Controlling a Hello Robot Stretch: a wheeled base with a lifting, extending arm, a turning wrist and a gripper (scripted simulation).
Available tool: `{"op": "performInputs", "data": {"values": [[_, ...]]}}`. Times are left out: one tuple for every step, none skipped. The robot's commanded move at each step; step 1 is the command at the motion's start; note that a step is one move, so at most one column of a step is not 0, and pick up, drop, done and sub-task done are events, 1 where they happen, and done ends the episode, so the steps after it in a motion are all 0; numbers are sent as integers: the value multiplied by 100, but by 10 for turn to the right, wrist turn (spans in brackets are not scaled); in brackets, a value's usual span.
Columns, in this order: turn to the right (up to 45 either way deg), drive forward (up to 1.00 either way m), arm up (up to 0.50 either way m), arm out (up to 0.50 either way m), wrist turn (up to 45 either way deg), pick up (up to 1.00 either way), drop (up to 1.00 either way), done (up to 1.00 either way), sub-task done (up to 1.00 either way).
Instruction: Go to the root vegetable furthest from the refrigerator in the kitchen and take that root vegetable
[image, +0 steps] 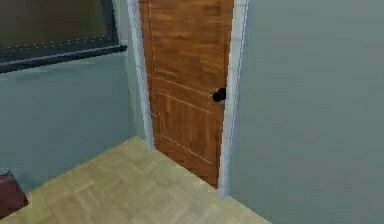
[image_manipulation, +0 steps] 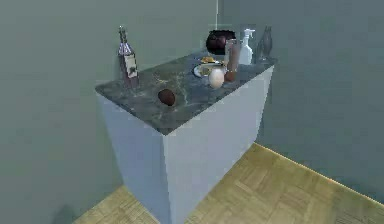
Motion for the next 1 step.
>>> {"op": "performInputs", "data": {"values": [[450, 0, 0, 0, 0, 0, 0, 0, 0]]}}
